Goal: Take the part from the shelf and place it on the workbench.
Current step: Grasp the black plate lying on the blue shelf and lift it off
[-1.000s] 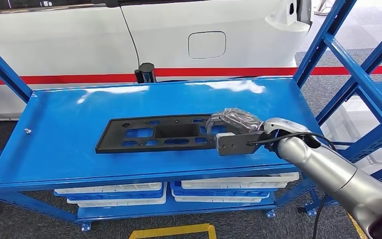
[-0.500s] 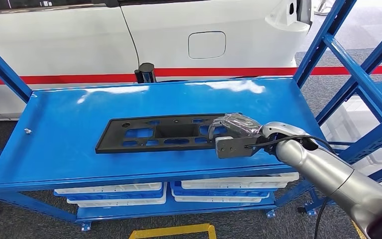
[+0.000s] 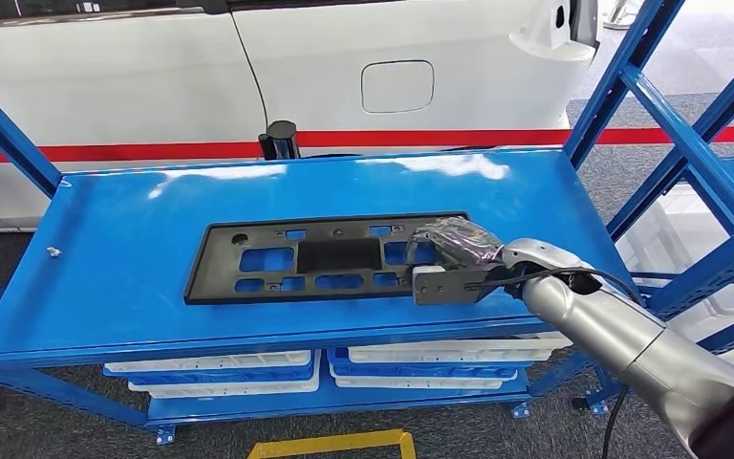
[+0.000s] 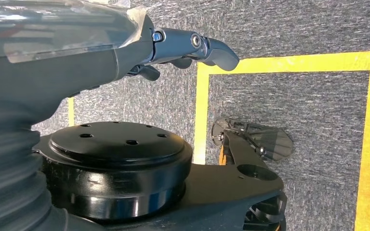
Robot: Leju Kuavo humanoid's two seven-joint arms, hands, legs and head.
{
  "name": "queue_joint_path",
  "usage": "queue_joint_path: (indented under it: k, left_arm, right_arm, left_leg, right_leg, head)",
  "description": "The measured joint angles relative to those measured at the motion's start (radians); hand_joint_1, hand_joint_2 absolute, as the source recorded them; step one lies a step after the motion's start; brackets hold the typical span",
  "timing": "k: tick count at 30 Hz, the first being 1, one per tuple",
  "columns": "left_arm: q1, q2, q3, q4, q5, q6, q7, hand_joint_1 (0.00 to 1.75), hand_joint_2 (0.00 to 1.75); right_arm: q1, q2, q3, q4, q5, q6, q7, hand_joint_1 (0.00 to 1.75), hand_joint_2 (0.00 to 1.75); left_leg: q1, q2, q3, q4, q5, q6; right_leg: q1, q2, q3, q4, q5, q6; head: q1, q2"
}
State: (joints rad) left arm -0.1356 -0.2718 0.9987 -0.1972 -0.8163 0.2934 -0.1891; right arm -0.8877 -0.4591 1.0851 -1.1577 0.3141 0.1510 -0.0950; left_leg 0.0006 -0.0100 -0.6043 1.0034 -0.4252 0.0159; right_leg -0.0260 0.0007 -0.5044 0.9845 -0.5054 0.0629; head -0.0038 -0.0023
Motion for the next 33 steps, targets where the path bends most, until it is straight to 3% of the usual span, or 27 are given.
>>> queue_joint_path:
  k: [6,23,33]
  left_arm:
    - [0.000,0.000,0.000,0.000,0.000,0.000,-0.001,0.00,1.75]
    - [0.000,0.000,-0.014,0.000,-0.014,-0.001,0.007,0.00,1.75]
    - [-0.001,0.000,-0.025,0.000,-0.033,0.000,0.020,0.00,1.75]
  right_arm:
    - [0.002,0.044,0.022,0.082,0.152,-0.158,-0.016,1.75,1.75]
    - [0.012,0.091,0.023,0.174,0.235,-0.262,-0.005,1.75,1.75]
    - [-0.057,0.075,-0.131,0.222,0.355,-0.469,0.057,1.75,1.75]
  left_leg:
    - [0.000,0.000,0.001,0.000,0.000,0.000]
    - [0.000,0.000,0.007,0.000,-0.002,-0.001]
    - [0.000,0.000,0.004,0.000,-0.001,0.000]
  right_leg:
    - [0.000,0.000,0.000,0.000,0.000,0.000]
    - [0.000,0.000,0.001,-0.001,-0.001,0.000]
    - [-0.001,0.000,0.003,0.000,0.000,0.000]
  head:
    - [0.000,0.000]
    - [0.000,0.000]
    - [0.000,0.000]
